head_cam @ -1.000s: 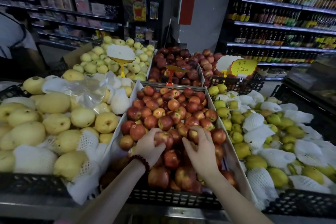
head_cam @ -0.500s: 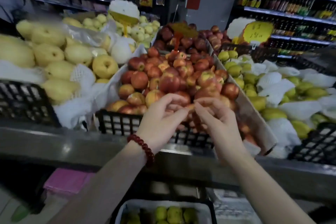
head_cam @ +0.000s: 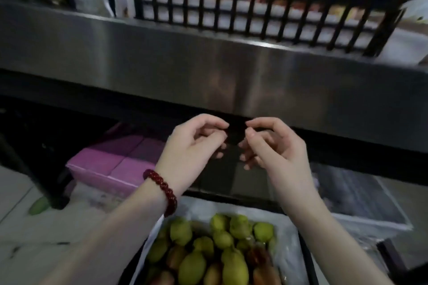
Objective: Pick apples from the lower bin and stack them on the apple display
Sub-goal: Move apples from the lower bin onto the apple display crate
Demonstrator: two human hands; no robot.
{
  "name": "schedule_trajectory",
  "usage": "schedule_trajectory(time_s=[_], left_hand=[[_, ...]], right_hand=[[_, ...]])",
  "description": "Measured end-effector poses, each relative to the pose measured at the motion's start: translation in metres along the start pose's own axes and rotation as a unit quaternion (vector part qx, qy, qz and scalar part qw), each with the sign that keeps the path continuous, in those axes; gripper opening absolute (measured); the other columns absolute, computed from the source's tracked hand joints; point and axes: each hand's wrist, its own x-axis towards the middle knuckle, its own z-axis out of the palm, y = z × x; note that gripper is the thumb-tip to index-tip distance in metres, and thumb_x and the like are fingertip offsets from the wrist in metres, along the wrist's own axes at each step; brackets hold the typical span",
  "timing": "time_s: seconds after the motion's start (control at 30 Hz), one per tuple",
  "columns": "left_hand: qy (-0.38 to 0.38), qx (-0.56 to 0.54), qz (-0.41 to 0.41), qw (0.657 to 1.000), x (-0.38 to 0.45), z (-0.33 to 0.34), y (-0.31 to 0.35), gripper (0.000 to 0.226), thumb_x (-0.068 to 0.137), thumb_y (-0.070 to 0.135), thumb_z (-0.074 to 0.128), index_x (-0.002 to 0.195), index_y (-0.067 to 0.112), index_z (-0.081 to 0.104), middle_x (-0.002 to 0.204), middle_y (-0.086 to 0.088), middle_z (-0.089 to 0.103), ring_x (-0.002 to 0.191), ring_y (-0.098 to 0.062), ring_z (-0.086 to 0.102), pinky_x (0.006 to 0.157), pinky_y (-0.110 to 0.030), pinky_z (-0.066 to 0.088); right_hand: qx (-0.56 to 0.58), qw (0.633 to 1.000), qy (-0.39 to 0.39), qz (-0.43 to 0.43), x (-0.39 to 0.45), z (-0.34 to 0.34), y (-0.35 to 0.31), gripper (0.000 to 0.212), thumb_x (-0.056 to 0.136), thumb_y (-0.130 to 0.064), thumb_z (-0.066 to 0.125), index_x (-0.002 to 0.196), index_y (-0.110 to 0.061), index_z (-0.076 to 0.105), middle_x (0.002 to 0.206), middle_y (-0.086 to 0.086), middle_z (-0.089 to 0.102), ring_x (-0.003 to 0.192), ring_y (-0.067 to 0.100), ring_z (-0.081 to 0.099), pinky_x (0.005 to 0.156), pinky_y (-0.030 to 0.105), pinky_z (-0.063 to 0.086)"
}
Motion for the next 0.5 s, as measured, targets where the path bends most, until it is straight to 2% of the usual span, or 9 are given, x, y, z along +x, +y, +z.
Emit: schedule_trajectory(time_s=[0.13, 0.23, 0.4, 0.5], left_hand=[[0.007, 0.017, -0.050, 0.999, -0.031, 0.001, -0.055, 0.012, 0.086, 0.010, 0.060, 0.090, 0.016, 0.070, 0.092, -0.015, 0.070, 0.078, -0.012, 0.068, 0.072, -0.028, 0.058], [0.009, 0.022, -0.082, 0.996, -0.051, 0.001, -0.087, 0.012, 0.086, 0.007, 0.060, 0.093, 0.012, 0.068, 0.082, -0.011, 0.065, 0.076, -0.014, 0.065, 0.074, -0.032, 0.059], [0.015, 0.051, -0.122, 0.991, -0.065, -0.010, -0.128, 0.014, 0.084, 0.011, 0.061, 0.084, 0.023, 0.068, 0.076, 0.001, 0.061, 0.078, -0.016, 0.069, 0.065, -0.026, 0.056], [0.018, 0.091, -0.151, 0.984, -0.066, -0.021, -0.149, 0.011, 0.081, 0.017, 0.062, 0.083, 0.025, 0.069, 0.071, 0.006, 0.061, 0.080, -0.024, 0.071, 0.070, -0.034, 0.059]], right_hand=[[-0.010, 0.999, -0.006, 0.033, -0.035, -0.002, 0.056, 0.013, 0.090, -0.012, 0.062, 0.102, -0.007, 0.063, 0.070, 0.010, 0.066, 0.060, 0.020, 0.062, 0.051, 0.029, 0.054], [-0.020, 0.998, -0.023, 0.060, -0.054, -0.001, 0.086, 0.012, 0.090, -0.014, 0.062, 0.101, -0.010, 0.064, 0.072, 0.009, 0.067, 0.061, 0.019, 0.063, 0.053, 0.030, 0.053], [-0.031, 0.995, -0.035, 0.093, -0.067, 0.005, 0.118, 0.011, 0.090, -0.012, 0.063, 0.100, -0.009, 0.064, 0.072, 0.011, 0.067, 0.059, 0.015, 0.063, 0.052, 0.027, 0.052], [-0.027, 0.994, -0.042, 0.095, -0.066, 0.011, 0.131, 0.011, 0.089, -0.011, 0.063, 0.100, -0.008, 0.063, 0.072, 0.013, 0.066, 0.058, 0.015, 0.062, 0.050, 0.026, 0.051]])
